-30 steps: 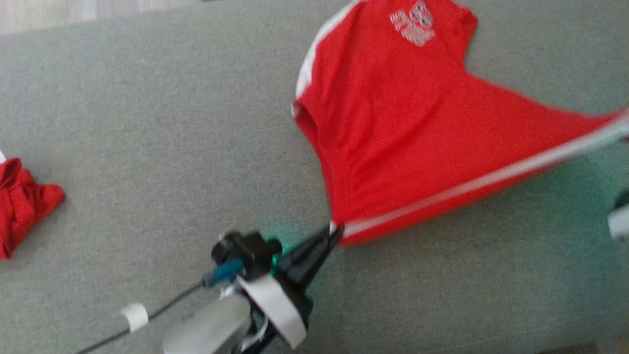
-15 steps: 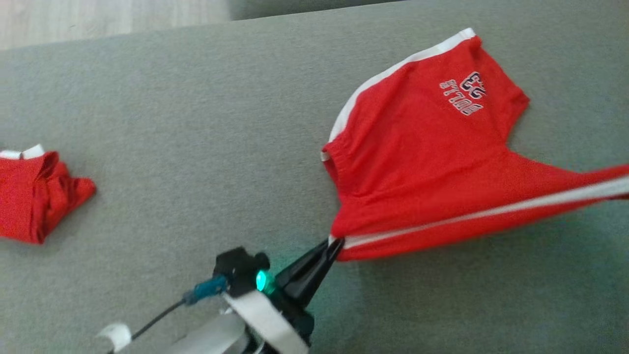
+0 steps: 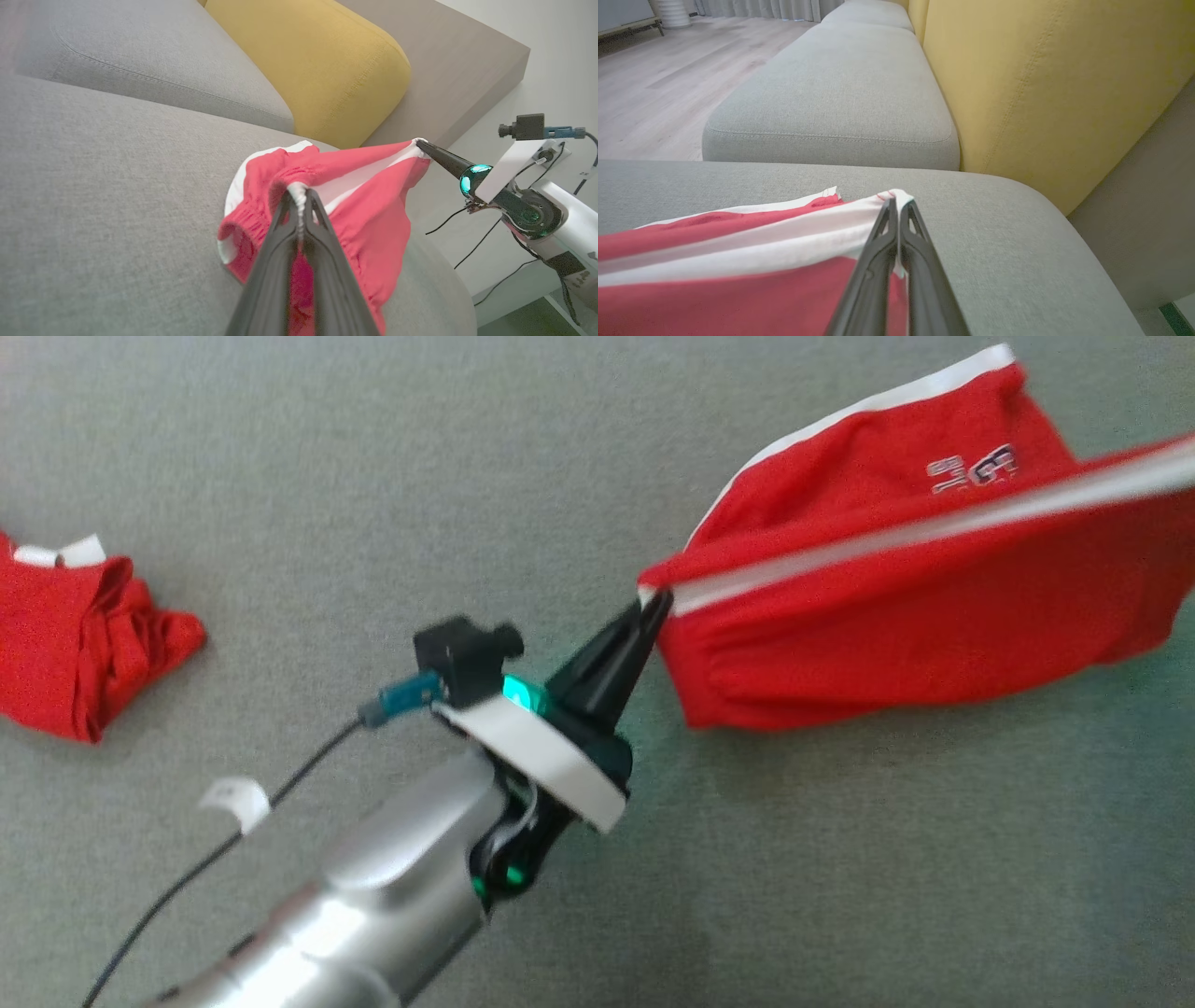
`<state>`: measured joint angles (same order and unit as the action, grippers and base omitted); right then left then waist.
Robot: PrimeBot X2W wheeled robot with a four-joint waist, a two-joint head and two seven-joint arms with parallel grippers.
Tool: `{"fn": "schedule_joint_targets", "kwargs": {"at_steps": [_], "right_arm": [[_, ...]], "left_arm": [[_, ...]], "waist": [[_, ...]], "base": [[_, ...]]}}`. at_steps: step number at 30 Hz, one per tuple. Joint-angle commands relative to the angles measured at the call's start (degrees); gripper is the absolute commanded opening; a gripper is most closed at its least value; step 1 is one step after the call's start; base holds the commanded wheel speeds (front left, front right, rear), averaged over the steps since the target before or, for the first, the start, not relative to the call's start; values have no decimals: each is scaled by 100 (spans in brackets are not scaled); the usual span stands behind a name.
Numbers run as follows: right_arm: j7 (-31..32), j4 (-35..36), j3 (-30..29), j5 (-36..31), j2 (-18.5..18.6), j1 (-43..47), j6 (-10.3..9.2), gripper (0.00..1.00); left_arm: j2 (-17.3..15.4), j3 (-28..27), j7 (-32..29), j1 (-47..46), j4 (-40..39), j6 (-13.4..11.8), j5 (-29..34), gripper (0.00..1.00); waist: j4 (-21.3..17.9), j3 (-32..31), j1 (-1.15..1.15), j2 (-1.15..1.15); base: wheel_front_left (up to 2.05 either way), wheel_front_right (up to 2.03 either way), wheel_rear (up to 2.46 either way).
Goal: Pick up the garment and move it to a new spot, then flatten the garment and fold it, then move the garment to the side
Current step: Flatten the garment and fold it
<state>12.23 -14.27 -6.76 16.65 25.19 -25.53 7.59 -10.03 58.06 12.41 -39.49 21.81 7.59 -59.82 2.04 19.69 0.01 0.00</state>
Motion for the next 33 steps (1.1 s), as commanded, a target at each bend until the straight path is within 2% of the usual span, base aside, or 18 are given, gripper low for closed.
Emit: {"fn": "schedule_joint_targets", "kwargs": {"at_steps": [1, 9, 18, 19, 20, 21, 22, 23, 25, 27, 33], "right_arm": [[-70, -28, 153, 42, 244, -281, -10, 0], [-388, -1167, 768, -78, 407, -1317, -10, 0], [-1016, -2412, 1396, -195, 259, -2308, -10, 0], [-1093, -2514, 1470, -187, 224, -2385, -10, 0], [-1168, -2624, 1526, -160, 197, -2456, -10, 20], [-1248, -2730, 1580, -134, 176, -2516, -10, 78], [-1383, -2804, 1639, -102, 152, -2564, -10, 100], [-1537, -2875, 1666, -38, 123, -2600, -10, 100], [-1772, -3014, 1745, 122, 79, -2594, -10, 100], [-1923, -3105, 1837, 344, 87, -2496, -10, 100], [-1767, -3116, 2166, 1123, 311, -1936, -10, 100]], "left_arm": [[-14, -135, 66, -344, -96, -11, -87, 0], [48, 90, 113, -855, 300, -10, -328, 0], [70, 368, 122, -1282, 651, -10, -552, 0], [69, 375, 140, -1315, 675, -10, -560, 4], [78, 383, 157, -1343, 703, -10, -567, 27], [89, 390, 174, -1364, 732, -10, -573, 45], [101, 394, 190, -1376, 766, -10, -571, 74], [111, 391, 205, -1381, 809, -10, -559, 100], [131, 373, 235, -1390, 918, -10, -414, 100], [143, 243, 252, -1412, 1003, -53, 2, 100], [169, -1019, 257, -622, 284, -707, 1836, 100]], "waist": [[146, 220, -1, 0], [327, 581, -1, 0], [435, 772, -1, 0], [437, 785, -1, 0], [437, 800, -1, 0], [436, 809, -1, 0], [436, 814, -1, 0], [436, 811, -1, 0], [448, 769, -1, 0], [471, 695, -1, 0], [503, 461, -1, 0]], "base": [[0, 0, 0], [0, 0, 0], [0, 0, 0], [0, 0, 0], [0, 0, 0], [0, 0, 0], [0, 0, 0], [0, 0, 0], [0, 0, 0], [0, 0, 0], [0, 0, 0]]}}
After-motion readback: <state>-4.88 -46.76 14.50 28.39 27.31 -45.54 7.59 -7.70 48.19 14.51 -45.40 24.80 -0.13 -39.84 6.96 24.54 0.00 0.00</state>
